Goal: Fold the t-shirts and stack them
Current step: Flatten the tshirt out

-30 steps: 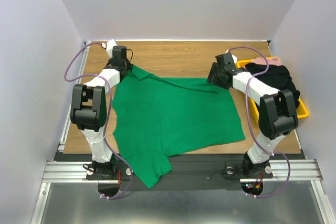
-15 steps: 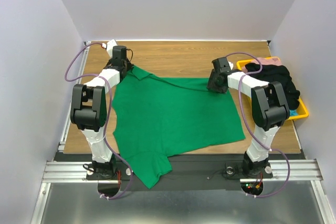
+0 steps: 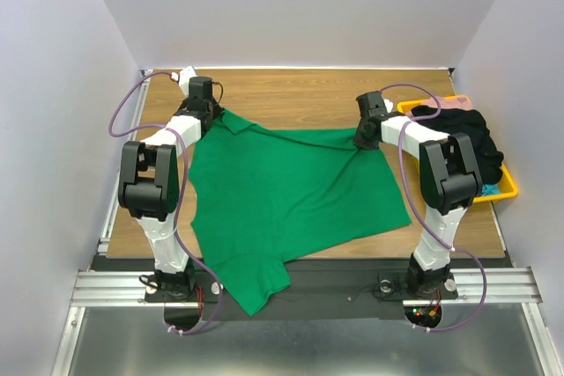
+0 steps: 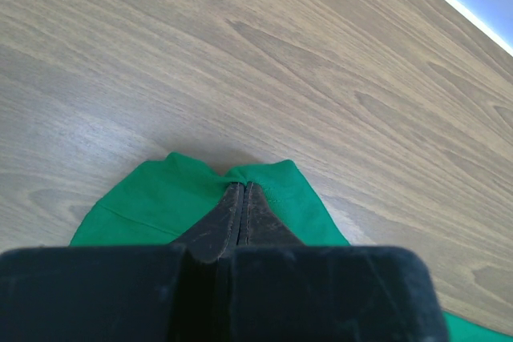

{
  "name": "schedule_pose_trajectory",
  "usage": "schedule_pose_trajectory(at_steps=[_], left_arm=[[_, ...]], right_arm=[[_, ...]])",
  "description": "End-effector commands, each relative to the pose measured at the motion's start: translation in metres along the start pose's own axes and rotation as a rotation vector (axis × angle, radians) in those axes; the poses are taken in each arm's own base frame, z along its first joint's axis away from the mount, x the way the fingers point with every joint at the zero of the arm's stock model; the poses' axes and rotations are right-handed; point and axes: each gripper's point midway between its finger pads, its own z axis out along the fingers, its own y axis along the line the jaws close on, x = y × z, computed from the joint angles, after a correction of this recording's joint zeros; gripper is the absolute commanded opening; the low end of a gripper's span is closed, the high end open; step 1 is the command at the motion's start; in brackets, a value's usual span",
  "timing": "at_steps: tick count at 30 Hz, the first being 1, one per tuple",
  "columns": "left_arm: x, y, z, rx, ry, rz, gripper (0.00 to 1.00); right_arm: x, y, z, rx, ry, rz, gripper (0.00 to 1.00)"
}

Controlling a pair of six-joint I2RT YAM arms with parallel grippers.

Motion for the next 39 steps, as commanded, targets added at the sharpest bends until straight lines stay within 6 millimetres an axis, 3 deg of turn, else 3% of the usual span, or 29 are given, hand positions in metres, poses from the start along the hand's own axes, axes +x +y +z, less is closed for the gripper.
schedule_pose_trajectory(at_steps=[1, 4, 9, 11, 24, 26, 28, 39], left_arm=[[-0.04, -0.016, -0.018, 0.047, -0.082, -0.031, 0.0], [-0.043, -0.017, -0.02, 0.051, -0.089, -0.028, 0.0], [-0.047, -0.016, -0.022, 0.045, -0.099, -0.026, 0.0], [-0.047, -0.016, -0.024, 0.045, -0.1, -0.024, 0.0], [-0.048, -0.014, -0.023, 0.032, -0.104, -0.019, 0.0], [-0.045, -0.013, -0.021, 0.03, -0.097, -0.019, 0.0], [-0.043, -0.013, -0.02, 0.031, -0.091, -0.016, 0.0], [-0.036, -0.01, -0.018, 0.027, -0.072, -0.008, 0.0]], right_arm=[[-0.04, 0.009, -0.017, -0.018, -0.112, 0.008, 0.21], [-0.043, 0.009, -0.023, -0.028, -0.121, 0.007, 0.27], [-0.043, 0.008, -0.023, -0.024, -0.121, -0.012, 0.27], [-0.044, 0.008, -0.021, -0.02, -0.12, -0.017, 0.34], [-0.058, 0.009, -0.016, 0.014, -0.141, -0.05, 0.33], [-0.056, 0.01, -0.014, 0.013, -0.131, -0.054, 0.27], [-0.05, 0.01, -0.007, 0.012, -0.108, -0.06, 0.27], [-0.033, -0.013, -0.005, 0.096, -0.08, -0.075, 0.34]])
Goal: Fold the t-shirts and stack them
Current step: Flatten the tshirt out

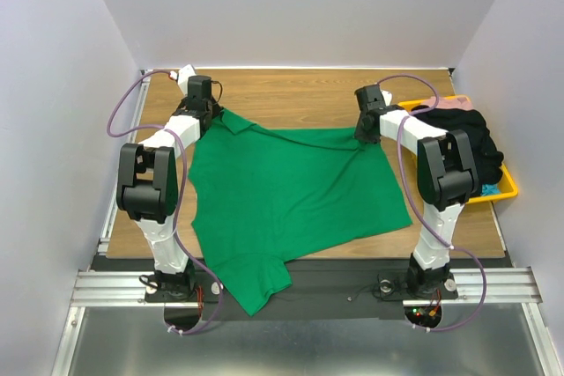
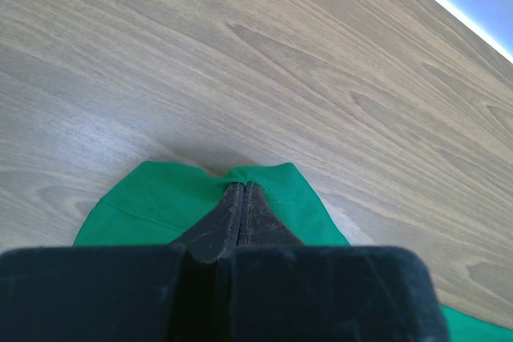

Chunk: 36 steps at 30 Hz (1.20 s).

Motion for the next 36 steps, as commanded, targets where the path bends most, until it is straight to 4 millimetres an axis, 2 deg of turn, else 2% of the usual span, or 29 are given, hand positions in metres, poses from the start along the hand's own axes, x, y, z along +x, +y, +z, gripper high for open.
schedule_pose_trajectory(at_steps=[1, 6, 11, 15, 16, 17, 19, 22, 27, 36], left_arm=[[-0.029, -0.009, -0.011, 0.024, -0.065, -0.012, 0.0], [-0.028, -0.007, -0.01, 0.02, -0.062, -0.011, 0.0], [-0.027, -0.006, -0.01, 0.015, -0.06, -0.01, 0.0], [-0.026, -0.006, -0.01, 0.016, -0.058, -0.011, 0.0], [-0.026, -0.006, -0.01, 0.015, -0.057, -0.012, 0.0], [-0.026, -0.006, -0.01, 0.014, -0.055, -0.011, 0.0], [-0.027, -0.007, -0.01, 0.018, -0.056, -0.011, 0.0], [-0.028, -0.009, -0.011, 0.026, -0.057, -0.011, 0.0], [-0.031, -0.009, -0.013, 0.021, -0.061, -0.012, 0.0], [-0.037, -0.012, -0.017, 0.033, -0.07, -0.011, 0.0]], right_arm=[[-0.006, -0.013, -0.005, 0.043, -0.023, -0.007, 0.34], [0.002, -0.015, 0.001, 0.054, 0.001, -0.021, 0.39], [0.011, -0.015, 0.003, 0.045, 0.032, -0.026, 0.48], [0.017, -0.013, 0.004, 0.032, 0.05, -0.026, 0.47], [0.018, -0.012, 0.004, 0.026, 0.054, -0.024, 0.43], [0.018, -0.012, 0.004, 0.024, 0.054, -0.022, 0.34], [0.015, -0.01, 0.002, 0.018, 0.047, -0.02, 0.26], [-0.001, -0.008, -0.007, 0.011, 0.006, -0.019, 0.25], [-0.015, -0.004, -0.02, -0.013, -0.027, -0.016, 0.2], [-0.022, -0.008, -0.035, -0.005, -0.031, -0.024, 0.12]])
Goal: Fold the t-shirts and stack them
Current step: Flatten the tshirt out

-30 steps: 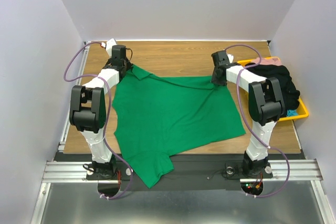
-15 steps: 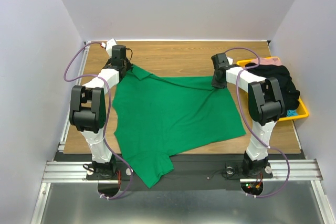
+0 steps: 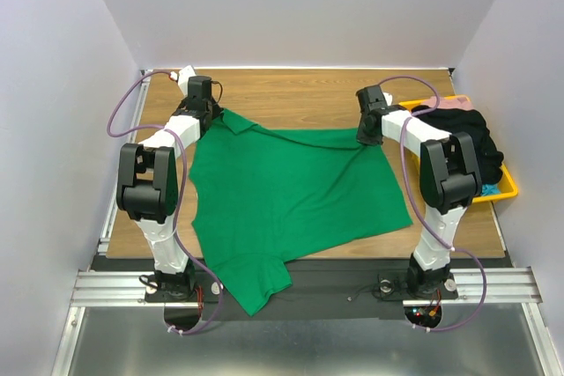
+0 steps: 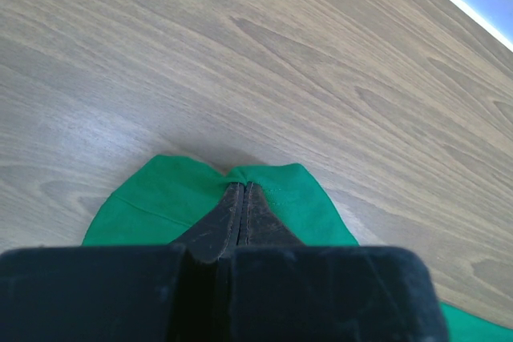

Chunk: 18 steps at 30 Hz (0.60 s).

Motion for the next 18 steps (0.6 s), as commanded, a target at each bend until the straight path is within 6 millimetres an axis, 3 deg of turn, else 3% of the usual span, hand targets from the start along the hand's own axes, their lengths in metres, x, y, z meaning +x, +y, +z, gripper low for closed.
schedule_pose_trajectory(at_steps=[1, 13, 18], left_arm=[[-0.04, -0.015, -0.018, 0.045, -0.081, -0.018, 0.0], [-0.048, -0.01, -0.023, 0.013, -0.103, -0.004, 0.0], [-0.051, -0.009, -0.022, 0.001, -0.112, 0.0, 0.0]], right_arm=[[-0.032, -0.001, -0.028, -0.016, -0.072, 0.014, 0.12], [-0.042, -0.008, -0.043, 0.02, -0.055, -0.058, 0.14], [-0.043, -0.012, -0.04, 0.054, -0.041, -0.097, 0.1]])
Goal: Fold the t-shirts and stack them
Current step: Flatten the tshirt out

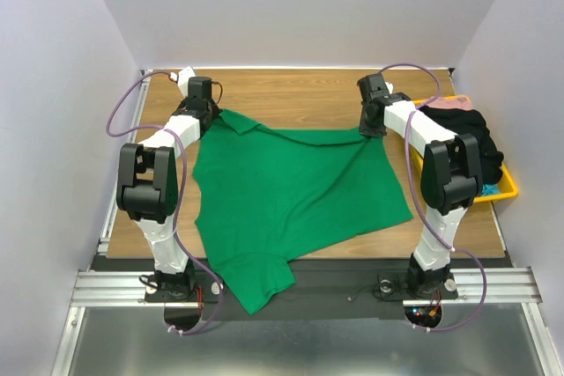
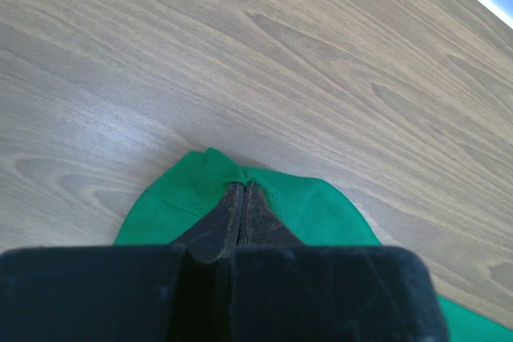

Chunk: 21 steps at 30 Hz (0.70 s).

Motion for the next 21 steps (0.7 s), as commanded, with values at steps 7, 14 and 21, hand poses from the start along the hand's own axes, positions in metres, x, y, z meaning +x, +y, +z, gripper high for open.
schedule_pose_trajectory(at_steps=[7, 14, 21], left_arm=[[-0.055, -0.012, -0.021, 0.017, -0.125, -0.005, 0.0], [-0.053, -0.013, -0.019, 0.024, -0.121, -0.004, 0.0], [-0.054, -0.014, -0.02, 0.034, -0.121, 0.002, 0.0]], right_arm=[[-0.002, -0.011, 0.002, 0.051, 0.028, -0.067, 0.15], [0.009, -0.013, 0.005, 0.044, 0.065, -0.127, 0.18], [0.003, -0.009, 0.001, 0.017, 0.059, -0.21, 0.22]])
